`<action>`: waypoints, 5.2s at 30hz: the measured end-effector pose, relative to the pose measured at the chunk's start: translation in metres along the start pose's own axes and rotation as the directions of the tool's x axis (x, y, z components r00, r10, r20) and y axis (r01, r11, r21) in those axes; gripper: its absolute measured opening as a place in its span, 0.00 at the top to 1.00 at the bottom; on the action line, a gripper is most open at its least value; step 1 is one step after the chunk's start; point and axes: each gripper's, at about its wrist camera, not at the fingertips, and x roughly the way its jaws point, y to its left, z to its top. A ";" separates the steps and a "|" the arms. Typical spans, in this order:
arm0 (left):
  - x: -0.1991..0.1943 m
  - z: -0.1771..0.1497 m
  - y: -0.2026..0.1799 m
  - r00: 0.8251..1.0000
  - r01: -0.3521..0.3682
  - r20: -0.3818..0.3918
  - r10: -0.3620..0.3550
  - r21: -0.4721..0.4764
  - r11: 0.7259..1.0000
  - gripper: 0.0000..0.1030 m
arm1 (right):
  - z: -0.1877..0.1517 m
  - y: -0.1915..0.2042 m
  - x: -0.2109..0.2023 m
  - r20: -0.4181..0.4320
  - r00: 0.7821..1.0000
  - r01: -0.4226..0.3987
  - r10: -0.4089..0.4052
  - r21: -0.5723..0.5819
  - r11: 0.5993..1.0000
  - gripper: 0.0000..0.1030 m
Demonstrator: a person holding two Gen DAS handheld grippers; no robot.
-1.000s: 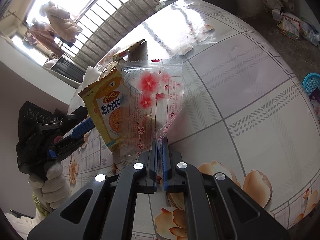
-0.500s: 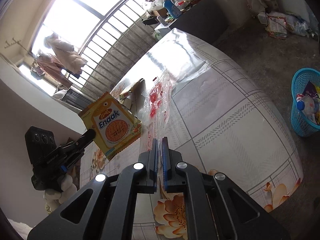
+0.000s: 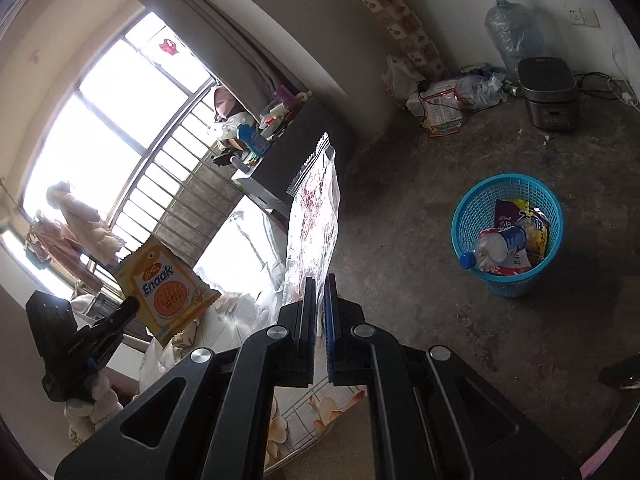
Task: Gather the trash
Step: 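Carry the Enaak packet and plastic bag over the blue wastebasket, then open both grippers to drop the packet and plastic bag into the wastebasket, then return both grippers to the table toward the gold snack box, then grasp the white tissue with the left gripper while the right gripper grasps the yellow snack bag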
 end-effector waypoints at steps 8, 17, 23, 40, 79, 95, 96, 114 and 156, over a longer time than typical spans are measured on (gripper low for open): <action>0.124 0.014 -0.074 0.979 0.043 -0.202 -0.012 0.146 0.988 1.00 | 0.015 -0.094 -0.003 0.065 0.949 0.298 -0.309 0.141 0.944 0.95; 0.292 -0.003 -0.121 0.901 0.007 -0.420 0.113 0.274 0.962 1.00 | 0.022 -0.184 0.063 -0.041 0.914 0.398 -0.404 0.281 0.873 0.96; 0.395 -0.012 -0.133 0.847 -0.018 -0.490 0.207 0.364 0.931 1.00 | 0.033 -0.218 0.095 -0.070 0.907 0.415 -0.416 0.318 0.852 0.95; 0.476 -0.013 -0.121 0.825 -0.096 -0.472 0.312 0.427 0.899 0.65 | 0.030 -0.249 0.114 -0.109 0.903 0.428 -0.417 0.327 0.842 0.95; -0.104 -0.003 0.103 0.845 -0.490 0.134 0.517 -0.190 0.851 0.20 | 0.074 0.053 0.086 0.078 0.993 0.109 -0.087 -0.361 0.926 0.23; -0.160 -0.060 0.216 0.814 -0.495 0.063 0.577 -0.444 0.747 0.27 | -0.028 0.246 0.219 -0.444 0.891 -0.324 0.098 -0.469 0.821 0.23; -0.159 -0.058 0.222 0.811 -0.498 0.063 0.581 -0.446 0.744 0.29 | -0.031 0.253 0.230 -0.464 0.881 -0.328 0.092 -0.459 0.826 0.23; -0.100 -0.060 0.326 0.877 -0.437 -0.071 0.474 -0.529 0.728 0.80 | -0.103 0.322 0.366 -0.653 0.757 -0.349 0.004 -0.399 0.848 0.49; -0.170 -0.164 0.139 0.952 -0.295 0.000 0.307 -0.276 0.915 0.62 | -0.136 0.193 0.174 -0.569 0.818 -0.146 -0.077 -0.336 0.930 0.34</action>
